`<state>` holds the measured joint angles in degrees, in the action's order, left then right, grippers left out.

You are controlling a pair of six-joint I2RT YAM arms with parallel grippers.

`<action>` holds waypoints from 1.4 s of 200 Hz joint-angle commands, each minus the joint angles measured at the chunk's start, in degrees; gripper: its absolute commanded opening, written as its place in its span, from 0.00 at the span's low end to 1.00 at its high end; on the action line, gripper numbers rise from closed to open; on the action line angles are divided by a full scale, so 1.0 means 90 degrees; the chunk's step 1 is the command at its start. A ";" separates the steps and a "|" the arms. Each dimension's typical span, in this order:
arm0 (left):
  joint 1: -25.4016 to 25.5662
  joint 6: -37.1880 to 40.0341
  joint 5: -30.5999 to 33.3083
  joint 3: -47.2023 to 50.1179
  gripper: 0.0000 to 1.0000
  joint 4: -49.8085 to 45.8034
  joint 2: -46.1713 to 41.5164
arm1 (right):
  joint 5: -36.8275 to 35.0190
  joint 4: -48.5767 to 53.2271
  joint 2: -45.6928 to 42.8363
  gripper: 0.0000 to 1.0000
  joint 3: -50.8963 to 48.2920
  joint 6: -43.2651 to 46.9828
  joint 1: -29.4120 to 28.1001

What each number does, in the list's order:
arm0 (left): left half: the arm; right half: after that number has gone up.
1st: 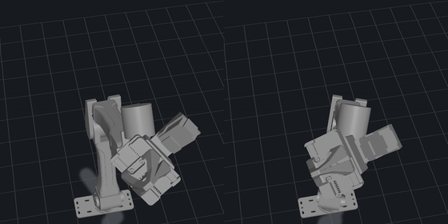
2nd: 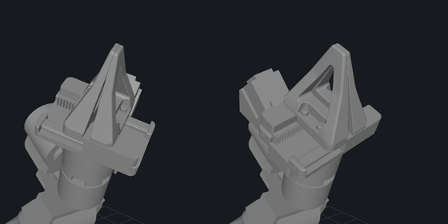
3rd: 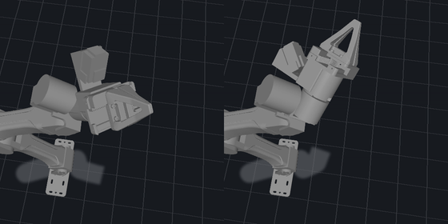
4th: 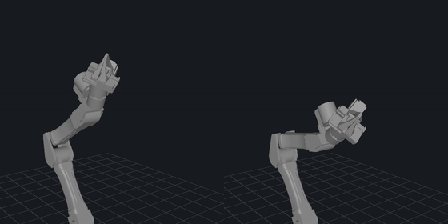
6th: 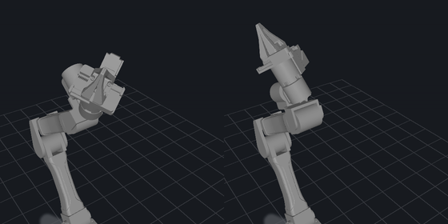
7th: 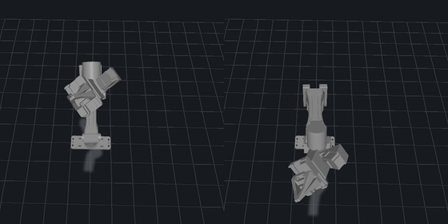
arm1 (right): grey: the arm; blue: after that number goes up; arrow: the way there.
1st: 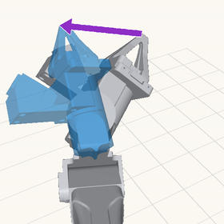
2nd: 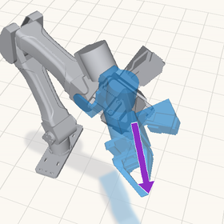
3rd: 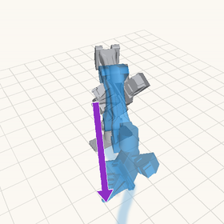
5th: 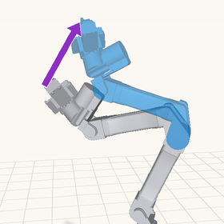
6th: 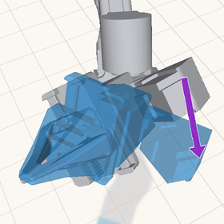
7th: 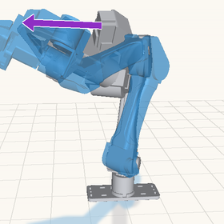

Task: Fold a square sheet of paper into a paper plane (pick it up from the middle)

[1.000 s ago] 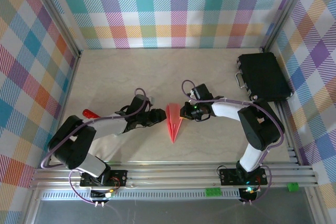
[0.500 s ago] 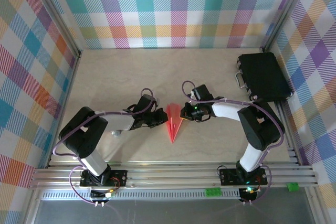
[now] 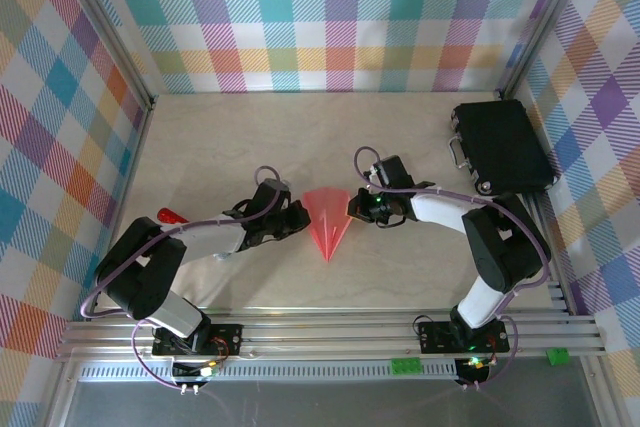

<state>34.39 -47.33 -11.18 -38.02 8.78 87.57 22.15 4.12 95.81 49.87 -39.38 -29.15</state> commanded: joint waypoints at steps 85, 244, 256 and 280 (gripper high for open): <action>-0.0091 -0.0300 0.0145 0.0105 0.02 -0.0320 0.0304 | -0.0234 0.0061 0.0585 0.11 0.0063 0.0099 0.0090; -0.0096 -0.0273 -0.0613 0.0021 0.02 0.0187 0.0196 | -0.0982 0.1323 -0.0068 0.49 0.0448 0.0077 -0.1615; -0.0091 -0.0279 -0.0623 0.0016 0.02 0.0187 0.0180 | -0.1013 0.1350 0.0023 0.50 0.0549 0.0099 -0.1744; -0.0098 -0.0287 -0.0640 0.0017 0.02 0.0196 0.0158 | -0.1143 0.1429 0.0212 0.52 0.0719 0.0011 -0.1977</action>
<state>34.20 -49.74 -15.64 -37.34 9.43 90.26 13.28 15.86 96.38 53.63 -38.50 -44.95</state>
